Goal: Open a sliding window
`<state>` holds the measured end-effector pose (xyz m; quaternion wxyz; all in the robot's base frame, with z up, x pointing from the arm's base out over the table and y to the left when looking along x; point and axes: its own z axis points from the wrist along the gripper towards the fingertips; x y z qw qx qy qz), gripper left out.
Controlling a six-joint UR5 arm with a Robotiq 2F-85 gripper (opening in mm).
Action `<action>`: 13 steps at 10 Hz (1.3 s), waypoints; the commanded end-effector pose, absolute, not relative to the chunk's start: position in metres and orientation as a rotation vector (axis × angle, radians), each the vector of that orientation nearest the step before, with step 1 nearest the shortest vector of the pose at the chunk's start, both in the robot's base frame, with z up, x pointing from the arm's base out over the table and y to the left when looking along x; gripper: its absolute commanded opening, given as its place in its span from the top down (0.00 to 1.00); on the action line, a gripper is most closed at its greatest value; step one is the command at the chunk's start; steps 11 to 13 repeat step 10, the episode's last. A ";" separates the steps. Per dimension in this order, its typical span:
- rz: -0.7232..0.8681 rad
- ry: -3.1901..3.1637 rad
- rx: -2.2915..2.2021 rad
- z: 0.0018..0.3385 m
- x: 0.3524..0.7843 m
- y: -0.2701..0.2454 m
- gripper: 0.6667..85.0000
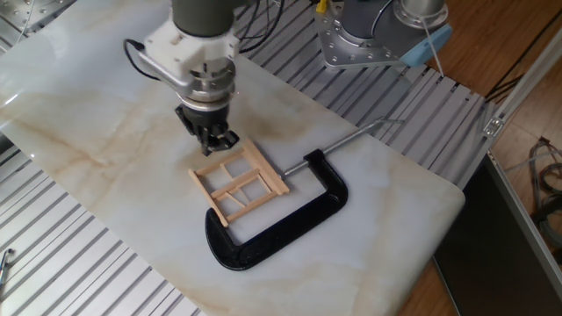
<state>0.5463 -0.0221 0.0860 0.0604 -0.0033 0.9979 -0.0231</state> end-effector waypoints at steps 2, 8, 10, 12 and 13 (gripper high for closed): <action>-0.014 2.986 0.153 0.105 0.557 -0.029 1.00; 0.008 2.989 0.116 0.085 0.554 -0.045 1.00; -0.005 2.994 0.099 0.085 0.553 -0.047 1.00; -0.005 2.994 0.099 0.085 0.553 -0.047 1.00; -0.005 2.994 0.099 0.085 0.553 -0.047 1.00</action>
